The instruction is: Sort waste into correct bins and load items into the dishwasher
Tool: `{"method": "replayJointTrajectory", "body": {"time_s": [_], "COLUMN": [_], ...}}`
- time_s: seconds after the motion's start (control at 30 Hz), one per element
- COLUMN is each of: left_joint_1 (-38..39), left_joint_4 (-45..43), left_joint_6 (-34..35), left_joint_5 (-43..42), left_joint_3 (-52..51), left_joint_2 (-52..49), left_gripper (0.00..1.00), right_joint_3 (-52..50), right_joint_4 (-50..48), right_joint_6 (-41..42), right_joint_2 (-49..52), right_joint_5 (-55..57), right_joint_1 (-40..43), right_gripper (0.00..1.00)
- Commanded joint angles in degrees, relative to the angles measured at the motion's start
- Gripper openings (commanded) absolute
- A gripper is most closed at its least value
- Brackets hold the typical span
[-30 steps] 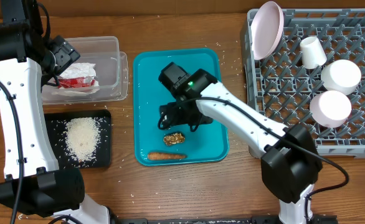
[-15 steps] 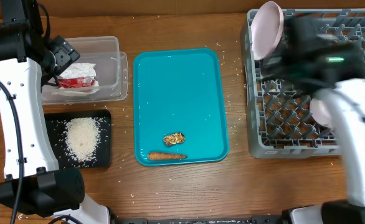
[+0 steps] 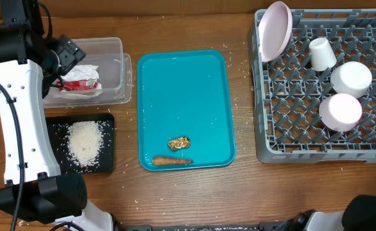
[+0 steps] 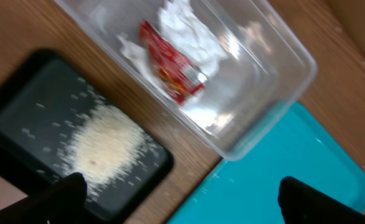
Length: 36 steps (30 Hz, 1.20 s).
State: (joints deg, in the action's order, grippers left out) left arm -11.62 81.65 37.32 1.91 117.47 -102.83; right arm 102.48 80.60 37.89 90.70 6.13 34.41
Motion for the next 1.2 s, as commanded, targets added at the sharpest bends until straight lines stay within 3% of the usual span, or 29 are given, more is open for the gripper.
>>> {"method": "replayJointTrajectory", "body": {"time_s": [0.0,0.1,0.23,0.37,0.57,0.83,1.0,1.17], "left_joint_1": [0.50,0.52,2.99,9.20,23.58,40.00,45.40,45.31], "left_joint_4": [0.09,3.30,7.67,12.09,10.05,-4.72,-17.07,-18.71], "left_joint_6": [1.64,0.48,-13.38,-16.65,-15.78,-4.11,-3.41,-0.15], "left_joint_5": [-7.54,-12.81,-21.51,-18.67,-11.93,-10.29,-10.03,-3.50], "left_joint_3": [-0.26,-0.26,-0.87,-2.60,-10.95,-30.47,-39.69,-41.09], "left_joint_2": [-0.68,-0.68,-0.68,-0.68,-0.68,-0.68,-0.68,-0.70], "left_gripper": [1.00,1.00,0.97,0.97,0.97,0.97,0.97,0.98], "right_joint_3": [0.50,0.50,0.50,0.50,0.50,0.50,0.50,0.50], "right_joint_4": [-0.15,-0.15,-0.15,-0.15,-0.15,-0.33,-0.33,-0.33], "right_joint_6": [0.31,0.28,0.31,0.31,0.31,0.31,0.31,0.31], "right_joint_2": [-0.35,-0.35,-0.35,-0.35,-0.35,-0.35,-0.35,-0.35], "right_joint_5": [-1.77,-1.77,-1.77,-1.77,-1.77,-1.77,-1.77,-1.77], "right_joint_1": [2.32,3.15,3.15,3.17,3.17,3.17,3.17,3.17], "right_gripper": [1.00,1.00,1.00,1.00,1.00,1.00,1.00,1.00]}}
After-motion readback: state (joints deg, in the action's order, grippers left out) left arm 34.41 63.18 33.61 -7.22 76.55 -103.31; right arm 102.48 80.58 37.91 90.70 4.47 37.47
